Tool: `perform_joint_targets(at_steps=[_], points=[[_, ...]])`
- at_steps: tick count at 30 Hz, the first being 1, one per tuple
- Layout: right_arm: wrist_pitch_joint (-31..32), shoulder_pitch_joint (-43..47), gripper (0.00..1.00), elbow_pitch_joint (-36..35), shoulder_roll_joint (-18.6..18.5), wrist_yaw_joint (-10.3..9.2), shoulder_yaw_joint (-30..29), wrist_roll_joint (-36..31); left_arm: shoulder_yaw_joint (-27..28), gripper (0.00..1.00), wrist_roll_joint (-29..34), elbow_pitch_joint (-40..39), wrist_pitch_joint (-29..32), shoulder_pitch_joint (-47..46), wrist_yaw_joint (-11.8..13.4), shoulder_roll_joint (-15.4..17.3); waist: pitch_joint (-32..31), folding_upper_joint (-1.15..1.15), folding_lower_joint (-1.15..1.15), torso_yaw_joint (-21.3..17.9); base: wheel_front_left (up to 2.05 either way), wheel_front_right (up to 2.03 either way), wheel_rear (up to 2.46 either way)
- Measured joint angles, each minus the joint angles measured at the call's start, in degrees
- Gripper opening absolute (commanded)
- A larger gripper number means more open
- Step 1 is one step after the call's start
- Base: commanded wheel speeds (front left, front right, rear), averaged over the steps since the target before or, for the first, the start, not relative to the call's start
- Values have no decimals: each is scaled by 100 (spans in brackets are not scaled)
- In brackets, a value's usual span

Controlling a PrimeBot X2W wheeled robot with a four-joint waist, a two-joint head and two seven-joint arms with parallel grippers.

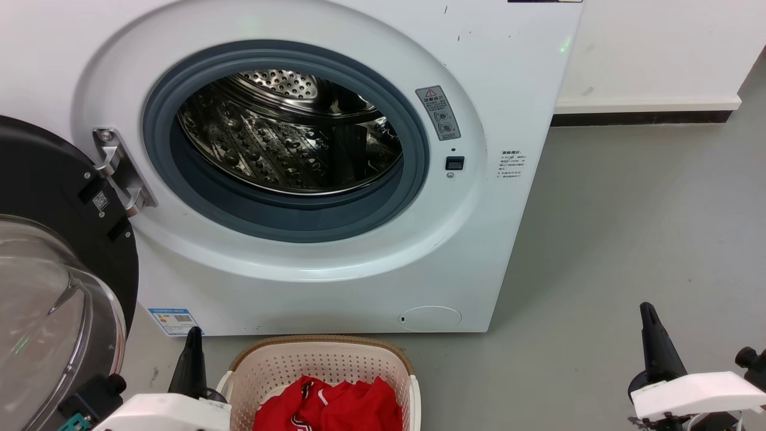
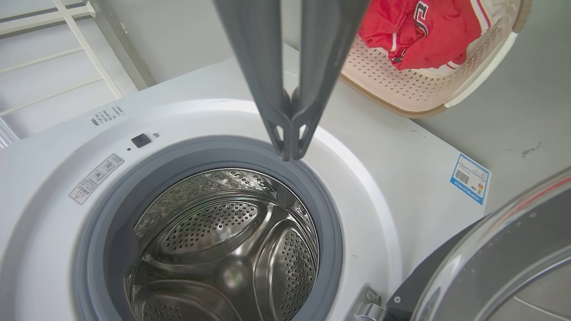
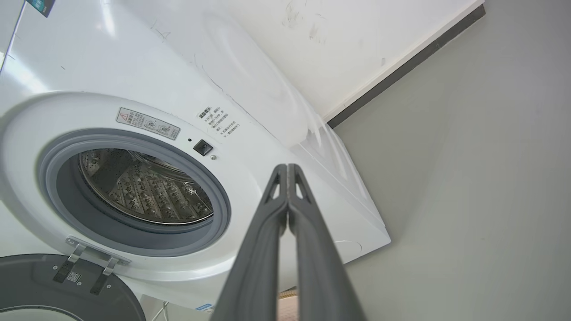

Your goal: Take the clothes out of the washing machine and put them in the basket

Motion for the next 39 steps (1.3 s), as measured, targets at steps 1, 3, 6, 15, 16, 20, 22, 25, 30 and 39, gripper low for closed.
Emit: perform_joint_targets(at_steps=[1, 3, 6, 15, 16, 20, 22, 25, 30, 39], points=[[22, -2, 0, 5, 0, 0, -3, 85, 0, 0, -85, 2, 7, -24, -1, -1, 0, 0, 0, 2, 0, 0, 0], [51, -16, 0, 15, 0, 0, -7, 235, 1, 0, -232, 5, 55, -60, -8, 0, 0, 0, 0, 5, 0, 0, 0], [107, -73, 0, 25, 0, -1, -12, 482, 4, 0, -474, 25, 108, -76, -27, -1, 0, 0, 0, 11, 0, 0, 0], [302, -153, 0, 67, -1, -1, -30, 1360, 15, 0, -1325, 77, 307, -203, -58, -1, 1, 0, 0, 32, 0, 0, 0], [335, -165, 0, 71, -1, -1, -33, 1434, 16, 0, -1399, 83, 319, -213, -59, -1, 1, 0, 0, 34, 0, 0, 0], [423, -231, 0, 88, -2, -1, -42, 1837, 22, 0, -1793, 105, 417, -287, -98, -1, 1, 0, 0, 45, 0, 0, 0], [456, -239, 0, 94, -2, -1, -44, 1954, 24, 0, -1913, 113, 452, -293, -99, -1, 2, 0, 0, 48, 0, 0, 0], [498, -259, 0, 103, -2, -1, -47, 2152, 27, 0, -2101, 124, 494, -316, -100, -1, 2, 0, 0, 54, 0, 0, 0], [566, -310, 0, 116, -3, -1, -54, 2455, 32, 0, -2393, 140, 559, -378, -109, -1, 2, 0, 0, 63, 0, 0, 0], [699, -345, 0, 135, -4, -1, -64, 2972, 41, 0, -2906, 170, 684, -439, -149, -1, 2, 0, 0, 79, 0, 0, 0]])
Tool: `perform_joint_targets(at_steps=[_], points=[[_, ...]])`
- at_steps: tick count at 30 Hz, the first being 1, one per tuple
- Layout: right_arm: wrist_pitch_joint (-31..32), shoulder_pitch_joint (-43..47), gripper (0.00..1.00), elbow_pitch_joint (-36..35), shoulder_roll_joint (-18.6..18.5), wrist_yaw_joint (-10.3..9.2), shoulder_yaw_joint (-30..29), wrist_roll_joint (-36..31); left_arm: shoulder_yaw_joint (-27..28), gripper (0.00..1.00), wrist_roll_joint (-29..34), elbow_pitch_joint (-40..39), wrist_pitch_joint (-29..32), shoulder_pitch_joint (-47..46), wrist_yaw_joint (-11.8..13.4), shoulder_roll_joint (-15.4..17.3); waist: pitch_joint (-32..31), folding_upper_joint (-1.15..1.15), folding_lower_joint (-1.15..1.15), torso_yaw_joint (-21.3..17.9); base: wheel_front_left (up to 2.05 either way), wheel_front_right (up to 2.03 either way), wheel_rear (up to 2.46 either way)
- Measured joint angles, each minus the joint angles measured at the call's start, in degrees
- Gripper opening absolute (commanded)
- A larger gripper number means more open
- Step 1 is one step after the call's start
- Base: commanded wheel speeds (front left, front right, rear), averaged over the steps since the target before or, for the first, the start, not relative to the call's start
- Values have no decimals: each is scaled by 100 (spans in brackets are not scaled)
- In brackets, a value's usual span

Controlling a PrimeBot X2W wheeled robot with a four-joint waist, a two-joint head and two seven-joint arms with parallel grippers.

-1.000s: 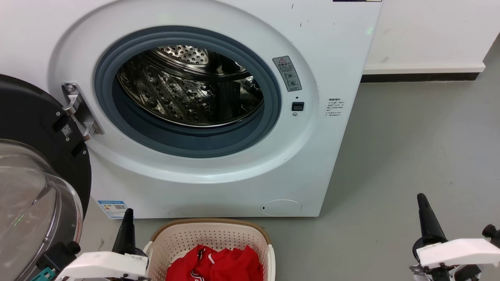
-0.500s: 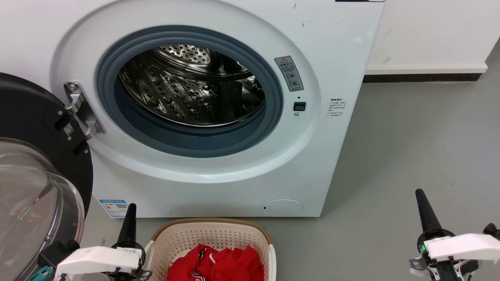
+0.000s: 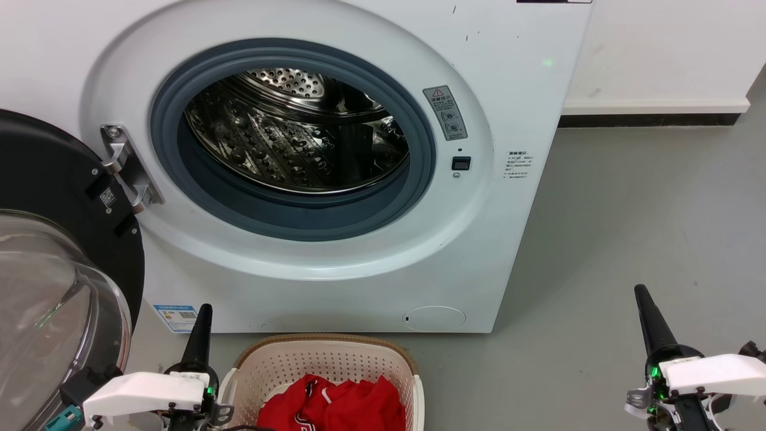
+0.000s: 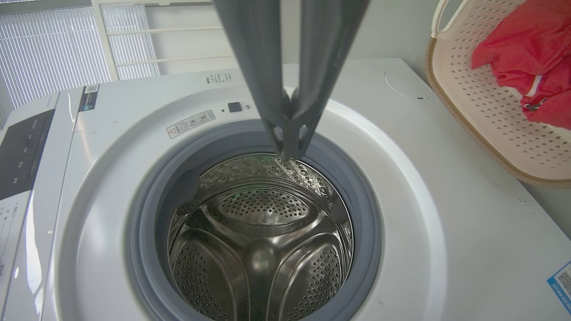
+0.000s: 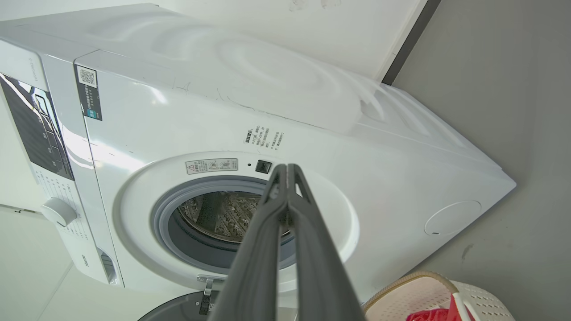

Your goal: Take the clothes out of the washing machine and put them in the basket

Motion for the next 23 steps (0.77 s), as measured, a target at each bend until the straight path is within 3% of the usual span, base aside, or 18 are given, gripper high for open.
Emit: perform_joint_targets(at_steps=[23], points=[[261, -129, 0, 47, -3, 0, -23, 1160, 15, 0, -1127, 65, 269, -190, -51, 0, 1, 0, 0, 41, 0, 0, 0]])
